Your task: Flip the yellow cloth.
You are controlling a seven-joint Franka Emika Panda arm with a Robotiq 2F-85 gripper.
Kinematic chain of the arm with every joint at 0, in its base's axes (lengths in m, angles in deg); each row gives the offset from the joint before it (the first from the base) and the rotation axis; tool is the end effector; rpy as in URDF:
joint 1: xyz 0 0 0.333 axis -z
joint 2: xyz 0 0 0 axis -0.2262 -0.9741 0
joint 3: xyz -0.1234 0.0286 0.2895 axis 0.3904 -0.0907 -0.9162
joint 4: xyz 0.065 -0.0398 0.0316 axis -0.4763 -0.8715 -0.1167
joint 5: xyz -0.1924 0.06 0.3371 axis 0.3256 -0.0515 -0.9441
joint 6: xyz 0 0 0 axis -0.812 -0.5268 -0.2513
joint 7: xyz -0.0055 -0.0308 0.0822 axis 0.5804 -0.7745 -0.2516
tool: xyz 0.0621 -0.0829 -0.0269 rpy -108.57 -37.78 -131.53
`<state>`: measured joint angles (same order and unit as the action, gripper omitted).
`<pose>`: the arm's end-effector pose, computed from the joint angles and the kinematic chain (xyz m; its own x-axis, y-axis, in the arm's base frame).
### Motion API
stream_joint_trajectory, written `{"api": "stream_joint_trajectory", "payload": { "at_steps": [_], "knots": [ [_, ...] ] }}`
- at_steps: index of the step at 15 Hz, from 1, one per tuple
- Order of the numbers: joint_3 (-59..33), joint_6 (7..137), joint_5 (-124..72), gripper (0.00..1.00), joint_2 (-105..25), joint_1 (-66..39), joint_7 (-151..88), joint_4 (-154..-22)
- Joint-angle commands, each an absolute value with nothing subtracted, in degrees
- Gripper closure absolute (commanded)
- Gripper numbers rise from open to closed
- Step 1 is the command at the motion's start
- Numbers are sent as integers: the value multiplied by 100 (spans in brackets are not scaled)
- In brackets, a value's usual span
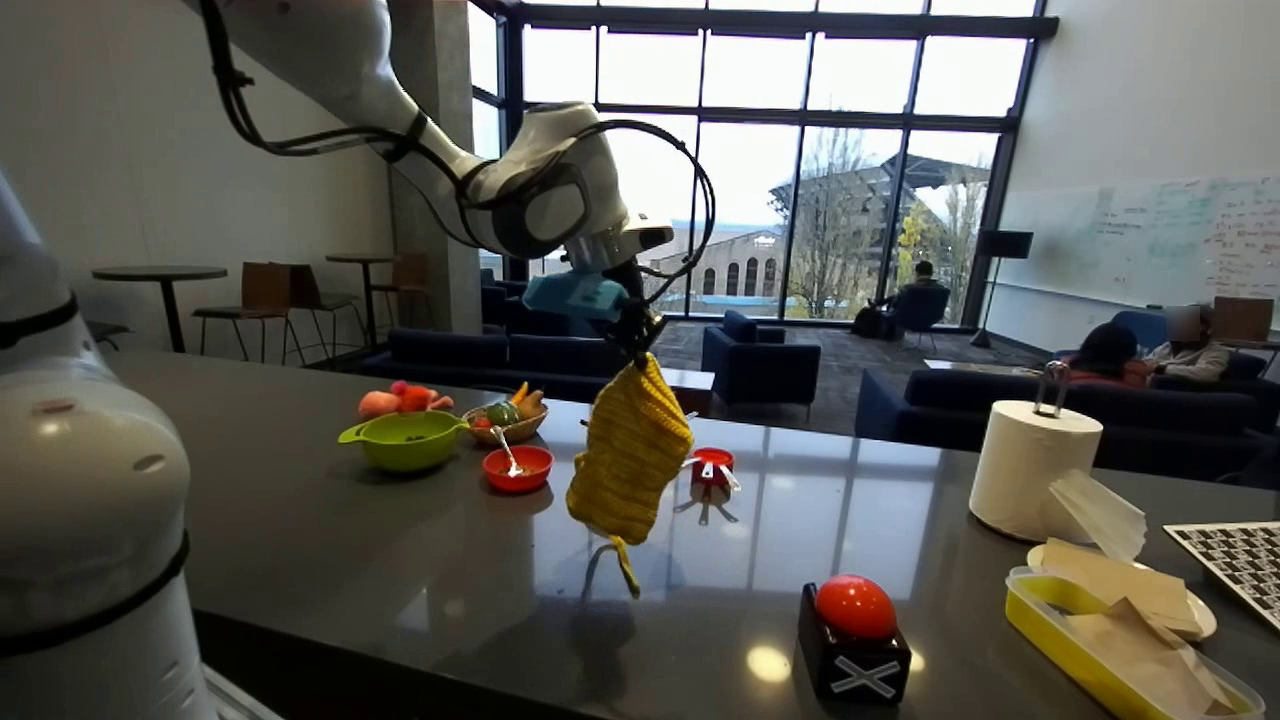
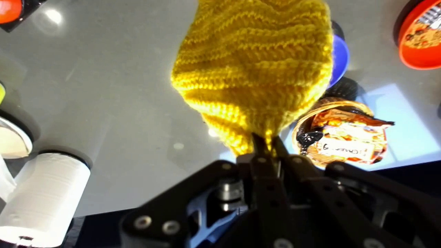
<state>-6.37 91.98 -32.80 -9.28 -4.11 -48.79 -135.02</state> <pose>0.4619 -0.1691 0.4515 0.8622 -0.1464 0.4849 -0.1730 -0.9849 0.0102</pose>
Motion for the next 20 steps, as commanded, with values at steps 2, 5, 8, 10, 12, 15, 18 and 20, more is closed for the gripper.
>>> {"api": "stream_joint_trajectory", "payload": {
  "at_steps": [2, 5, 8, 10, 12, 15, 18, 20],
  "knots": [
    [-321, 8231, -3178, 99, 13, -655, -5951, -13780],
    [-41, 7231, -3028, 99, 354, -688, -6906, -13735],
    [237, 6433, -2769, 99, 534, -624, -7880, -13696],
    [386, 6045, -2589, 99, 551, -568, -8467, -13641],
    [472, 5815, -2443, 99, 497, -524, -8941, -13608],
    [500, 5645, -2344, 99, 435, -523, -9523, -13589],
    [486, 5501, -2282, 99, 379, -546, -10135, -13630],
    [489, 5404, -2273, 99, 297, -543, -10533, -13668]
  ]
}}
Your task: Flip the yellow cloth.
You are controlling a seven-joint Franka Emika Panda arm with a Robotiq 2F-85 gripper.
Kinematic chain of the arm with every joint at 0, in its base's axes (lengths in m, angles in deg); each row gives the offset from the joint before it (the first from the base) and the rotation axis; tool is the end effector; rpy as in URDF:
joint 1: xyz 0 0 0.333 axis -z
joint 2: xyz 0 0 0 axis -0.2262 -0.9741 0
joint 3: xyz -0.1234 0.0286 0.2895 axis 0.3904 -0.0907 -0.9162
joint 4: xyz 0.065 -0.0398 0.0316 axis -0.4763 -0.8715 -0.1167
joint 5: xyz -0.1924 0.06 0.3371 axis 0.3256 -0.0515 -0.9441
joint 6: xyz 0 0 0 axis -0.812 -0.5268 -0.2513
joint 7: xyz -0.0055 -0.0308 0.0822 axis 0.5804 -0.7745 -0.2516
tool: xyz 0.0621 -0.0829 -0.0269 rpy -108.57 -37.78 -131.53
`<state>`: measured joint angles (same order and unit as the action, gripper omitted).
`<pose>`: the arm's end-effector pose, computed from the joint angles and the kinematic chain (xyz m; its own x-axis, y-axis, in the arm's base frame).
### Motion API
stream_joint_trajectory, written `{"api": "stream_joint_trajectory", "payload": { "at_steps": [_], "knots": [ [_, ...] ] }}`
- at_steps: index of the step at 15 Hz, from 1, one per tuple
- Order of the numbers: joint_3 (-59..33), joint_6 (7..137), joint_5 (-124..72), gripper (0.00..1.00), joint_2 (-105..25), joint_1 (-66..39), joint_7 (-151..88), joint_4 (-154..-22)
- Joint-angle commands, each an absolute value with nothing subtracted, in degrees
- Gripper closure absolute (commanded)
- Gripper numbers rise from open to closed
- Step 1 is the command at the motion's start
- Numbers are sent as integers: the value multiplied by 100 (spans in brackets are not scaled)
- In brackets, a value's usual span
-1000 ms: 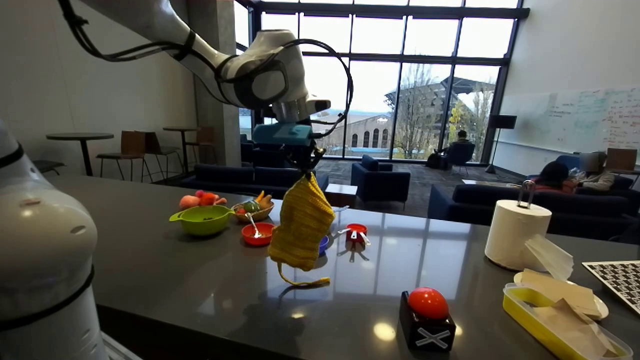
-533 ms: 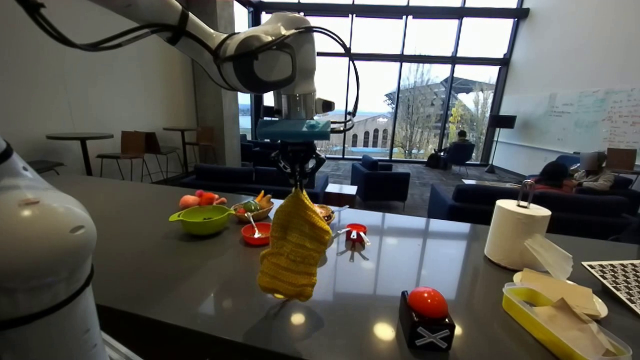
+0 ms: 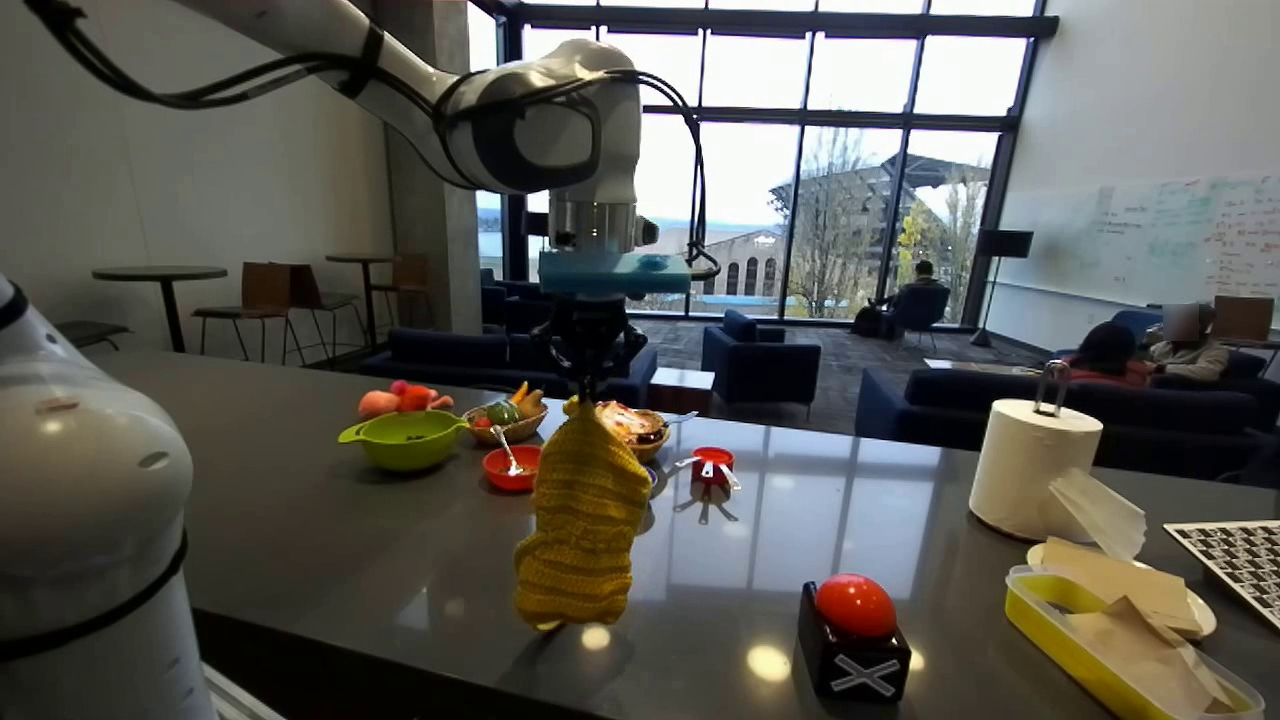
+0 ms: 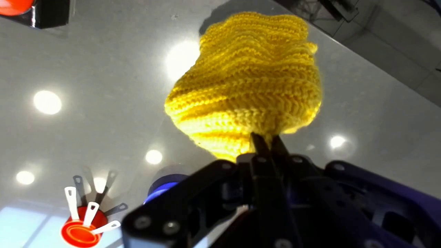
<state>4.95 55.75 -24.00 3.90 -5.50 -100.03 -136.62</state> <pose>0.3540 -0.2116 0.4574 0.7708 0.6281 0.1068 0.6314 -0.7754 0.0028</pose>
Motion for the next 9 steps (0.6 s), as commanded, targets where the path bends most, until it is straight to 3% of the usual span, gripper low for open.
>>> {"api": "stream_joint_trajectory", "payload": {
  "at_steps": [1, 9],
  "knots": [
    [489, 5361, -2283, 99, 235, -541, -10710, -13691],
    [184, 5877, -2183, 99, -285, -542, -11282, -13908]
  ]
}}
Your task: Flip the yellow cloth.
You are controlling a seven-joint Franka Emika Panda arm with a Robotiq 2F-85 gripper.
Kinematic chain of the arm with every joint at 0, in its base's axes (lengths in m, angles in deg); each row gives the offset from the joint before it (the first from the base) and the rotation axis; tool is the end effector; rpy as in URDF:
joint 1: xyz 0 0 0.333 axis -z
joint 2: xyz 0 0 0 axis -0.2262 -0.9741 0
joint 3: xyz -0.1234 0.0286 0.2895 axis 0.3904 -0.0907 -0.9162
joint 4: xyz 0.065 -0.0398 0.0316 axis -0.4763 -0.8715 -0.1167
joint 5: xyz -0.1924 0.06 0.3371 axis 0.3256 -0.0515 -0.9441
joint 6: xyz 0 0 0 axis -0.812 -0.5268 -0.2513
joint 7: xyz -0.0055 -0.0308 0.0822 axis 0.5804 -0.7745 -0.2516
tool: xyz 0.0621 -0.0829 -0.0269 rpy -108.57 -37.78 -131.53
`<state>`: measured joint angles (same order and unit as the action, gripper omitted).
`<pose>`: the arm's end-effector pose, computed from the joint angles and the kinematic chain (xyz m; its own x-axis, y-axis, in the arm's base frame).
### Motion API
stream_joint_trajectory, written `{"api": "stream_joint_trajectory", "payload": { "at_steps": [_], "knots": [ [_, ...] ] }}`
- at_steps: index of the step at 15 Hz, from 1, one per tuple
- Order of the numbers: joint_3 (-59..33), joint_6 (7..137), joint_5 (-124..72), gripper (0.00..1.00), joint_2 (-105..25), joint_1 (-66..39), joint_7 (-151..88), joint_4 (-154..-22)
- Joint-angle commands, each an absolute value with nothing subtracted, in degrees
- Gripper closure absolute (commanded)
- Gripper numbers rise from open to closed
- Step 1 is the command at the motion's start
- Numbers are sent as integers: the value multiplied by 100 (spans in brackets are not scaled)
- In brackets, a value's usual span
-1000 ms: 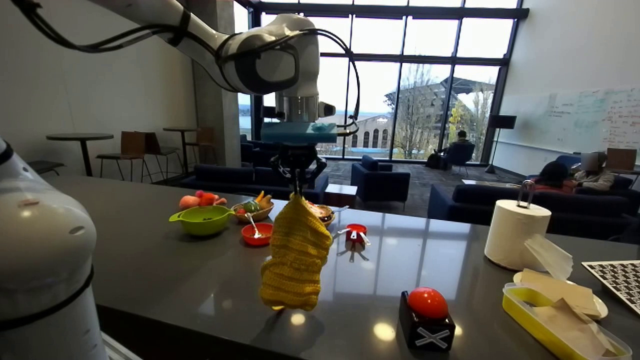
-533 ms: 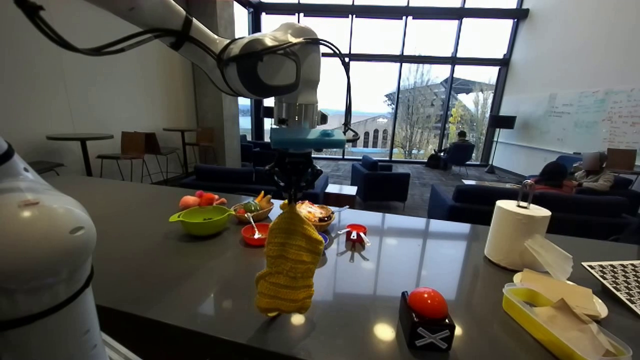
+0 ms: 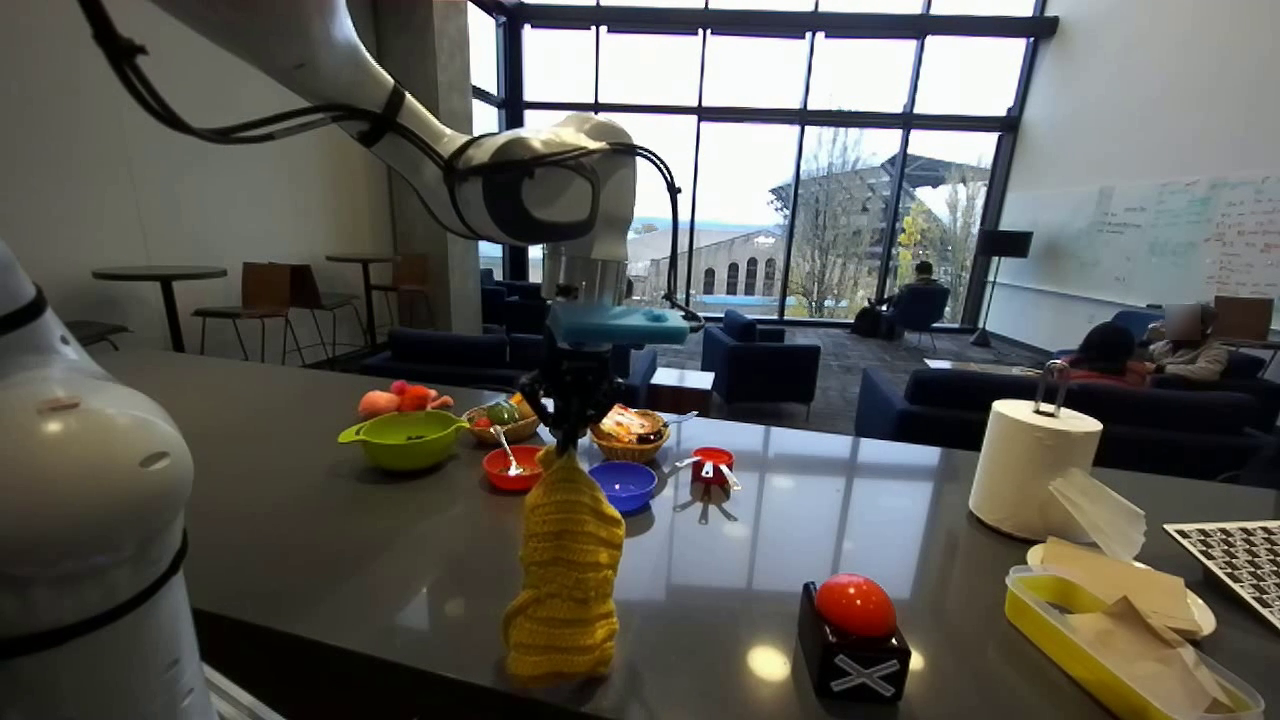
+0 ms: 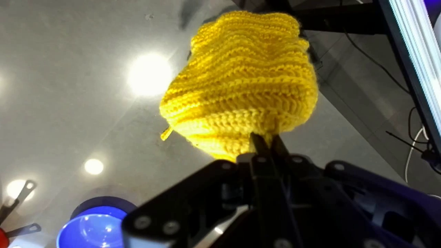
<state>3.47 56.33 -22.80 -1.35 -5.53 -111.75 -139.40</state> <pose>0.3602 -0.1967 0.4028 0.6029 0.7975 0.0238 0.7962 -0.5996 -0.0811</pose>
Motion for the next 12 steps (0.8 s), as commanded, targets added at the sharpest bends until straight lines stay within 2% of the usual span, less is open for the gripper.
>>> {"api": "stream_joint_trajectory", "payload": {
  "at_steps": [1, 12],
  "knots": [
    [125, 5973, -2214, 99, -342, -564, -11271, -13865],
    [-241, 6302, -2300, 99, -757, -777, -11514, -13811]
  ]
}}
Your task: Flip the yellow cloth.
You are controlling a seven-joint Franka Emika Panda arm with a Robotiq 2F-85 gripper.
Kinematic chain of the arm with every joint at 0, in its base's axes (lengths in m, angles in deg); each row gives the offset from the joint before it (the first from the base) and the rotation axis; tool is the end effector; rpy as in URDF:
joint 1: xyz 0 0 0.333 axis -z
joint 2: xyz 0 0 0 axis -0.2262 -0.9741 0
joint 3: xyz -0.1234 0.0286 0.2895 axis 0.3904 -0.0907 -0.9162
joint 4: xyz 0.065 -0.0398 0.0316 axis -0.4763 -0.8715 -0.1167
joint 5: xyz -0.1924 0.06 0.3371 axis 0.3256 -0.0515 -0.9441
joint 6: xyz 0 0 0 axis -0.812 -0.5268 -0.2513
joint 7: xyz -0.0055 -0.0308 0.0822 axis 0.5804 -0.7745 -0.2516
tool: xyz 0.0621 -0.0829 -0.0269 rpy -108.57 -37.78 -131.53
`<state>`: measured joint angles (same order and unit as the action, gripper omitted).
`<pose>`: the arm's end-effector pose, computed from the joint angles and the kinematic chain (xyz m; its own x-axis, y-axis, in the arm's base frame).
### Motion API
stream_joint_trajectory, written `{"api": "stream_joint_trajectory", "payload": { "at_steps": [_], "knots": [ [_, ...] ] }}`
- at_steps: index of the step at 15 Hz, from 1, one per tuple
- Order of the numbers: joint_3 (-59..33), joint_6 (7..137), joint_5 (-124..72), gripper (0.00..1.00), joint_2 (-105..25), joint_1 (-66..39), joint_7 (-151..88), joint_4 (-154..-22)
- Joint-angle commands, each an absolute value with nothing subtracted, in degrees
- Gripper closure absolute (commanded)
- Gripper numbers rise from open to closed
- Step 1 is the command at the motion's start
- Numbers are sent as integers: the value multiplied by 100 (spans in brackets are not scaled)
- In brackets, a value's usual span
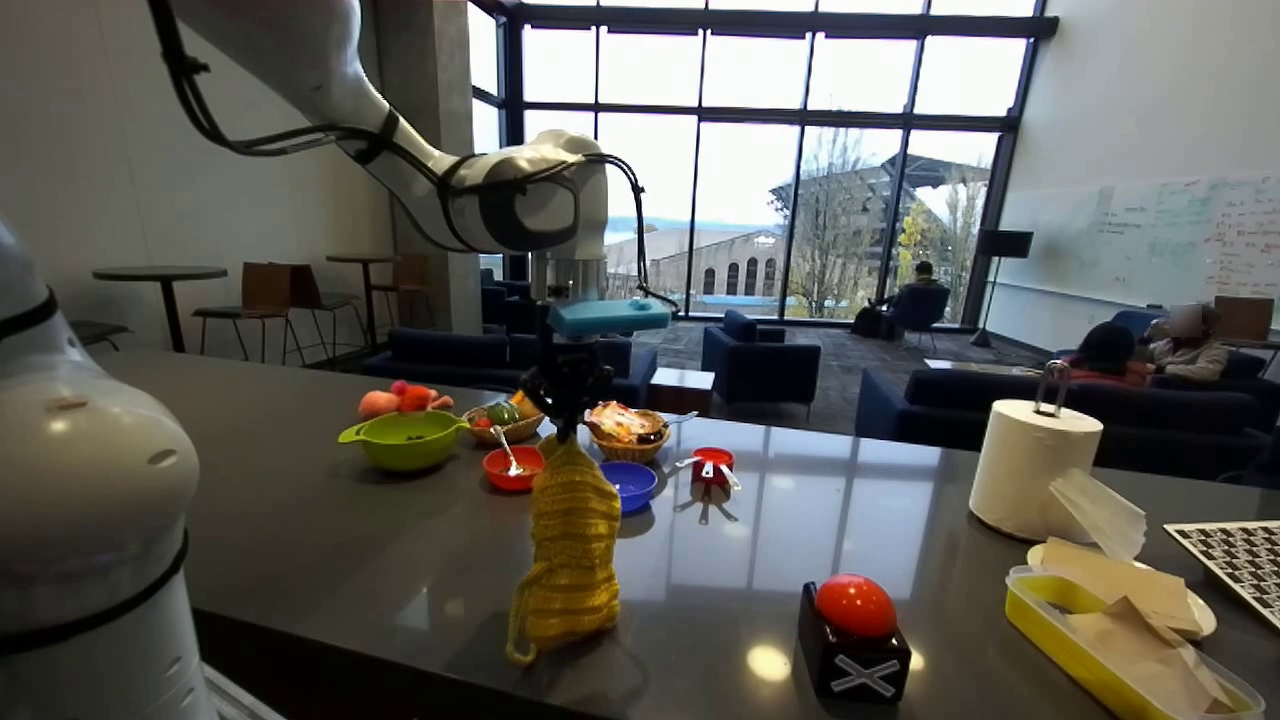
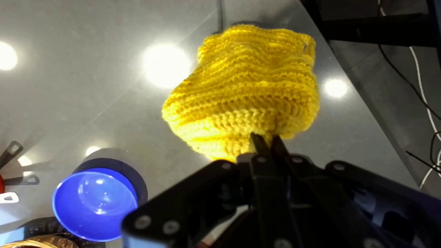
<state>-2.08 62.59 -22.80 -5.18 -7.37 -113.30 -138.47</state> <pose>0.4014 -0.1546 0.3969 0.4798 0.8774 -0.0073 0.8774 -0.4798 -0.0036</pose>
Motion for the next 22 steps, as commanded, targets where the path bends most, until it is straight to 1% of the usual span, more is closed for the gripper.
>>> {"api": "stream_joint_trajectory", "payload": {
  "at_steps": [1, 7, 15, 22],
  "knots": [
    [-252, 6292, -2328, 99, -849, -797, -11584, -13837],
    [-445, 6286, -2548, 99, -1182, -910, -11882, -14006],
    [-835, 6312, -3131, 99, -1278, -1189, -12083, -14386],
    [-1098, 6822, -3921, 99, -1372, -1451, -11907, -14765]
  ]
}}
